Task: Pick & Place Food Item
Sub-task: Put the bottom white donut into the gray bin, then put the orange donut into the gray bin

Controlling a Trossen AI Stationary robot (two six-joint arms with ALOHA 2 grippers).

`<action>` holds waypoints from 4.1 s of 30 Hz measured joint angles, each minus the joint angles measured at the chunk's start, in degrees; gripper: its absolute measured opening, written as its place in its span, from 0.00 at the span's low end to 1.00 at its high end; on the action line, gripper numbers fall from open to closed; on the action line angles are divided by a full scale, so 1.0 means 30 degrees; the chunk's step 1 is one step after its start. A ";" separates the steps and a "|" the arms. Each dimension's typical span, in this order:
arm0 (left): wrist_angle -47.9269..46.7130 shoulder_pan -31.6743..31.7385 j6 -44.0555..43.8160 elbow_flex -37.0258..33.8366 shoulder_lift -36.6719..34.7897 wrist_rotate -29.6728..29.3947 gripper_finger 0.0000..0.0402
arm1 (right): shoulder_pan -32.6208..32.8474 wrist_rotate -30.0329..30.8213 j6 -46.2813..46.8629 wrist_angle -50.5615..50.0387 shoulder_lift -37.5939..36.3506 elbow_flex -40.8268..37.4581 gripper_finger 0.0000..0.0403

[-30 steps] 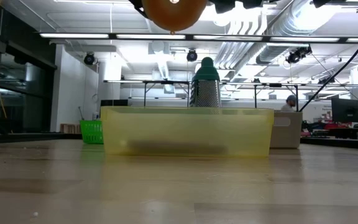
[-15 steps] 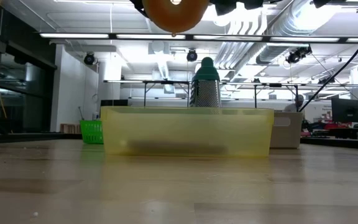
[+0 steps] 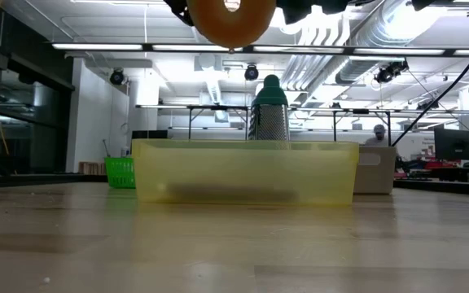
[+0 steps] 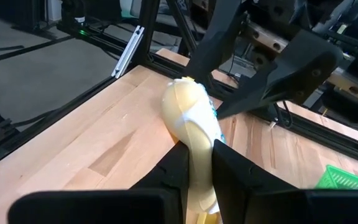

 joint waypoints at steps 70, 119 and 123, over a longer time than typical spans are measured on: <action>-0.4039 0.0000 0.0081 -0.0006 -0.1177 -0.1421 0.41 | -1.2932 1.0871 0.9696 -1.7583 -0.1559 0.0000 0.27; -1.0038 -0.1587 -0.6285 0.0001 -0.1160 -0.2433 0.41 | -0.6393 0.7076 0.9216 -1.3093 -0.3774 0.0022 0.35; -1.0518 -0.3700 -0.7472 0.0001 -0.1156 -0.3880 0.41 | -0.5323 0.7082 0.9286 -1.2452 -0.3774 0.0022 0.35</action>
